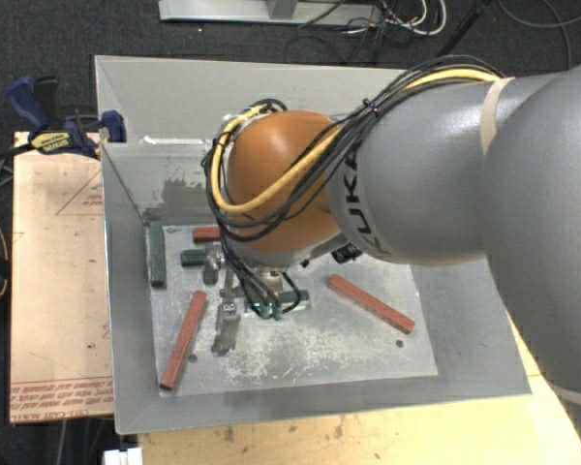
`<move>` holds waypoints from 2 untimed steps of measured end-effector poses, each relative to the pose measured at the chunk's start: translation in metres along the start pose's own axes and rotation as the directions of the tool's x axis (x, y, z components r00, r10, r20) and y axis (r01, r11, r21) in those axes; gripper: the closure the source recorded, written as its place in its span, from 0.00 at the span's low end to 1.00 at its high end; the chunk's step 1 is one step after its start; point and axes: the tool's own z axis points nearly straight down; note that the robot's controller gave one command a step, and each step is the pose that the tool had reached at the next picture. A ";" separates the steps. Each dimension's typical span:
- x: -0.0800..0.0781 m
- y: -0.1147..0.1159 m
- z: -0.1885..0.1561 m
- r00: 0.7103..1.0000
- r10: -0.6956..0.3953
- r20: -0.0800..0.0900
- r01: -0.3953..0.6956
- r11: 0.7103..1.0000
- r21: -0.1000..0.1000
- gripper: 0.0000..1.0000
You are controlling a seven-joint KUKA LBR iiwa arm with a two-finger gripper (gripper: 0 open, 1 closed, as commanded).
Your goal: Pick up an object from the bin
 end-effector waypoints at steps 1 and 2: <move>-0.002 -0.001 -0.004 1.000 0.003 0.007 -0.003 1.000 -0.001 0.00; -0.008 0.004 0.015 0.998 -0.054 0.014 0.054 0.999 -0.002 0.00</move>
Offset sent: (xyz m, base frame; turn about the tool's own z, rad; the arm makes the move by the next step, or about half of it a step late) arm 0.0191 0.0215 -0.1057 -0.2758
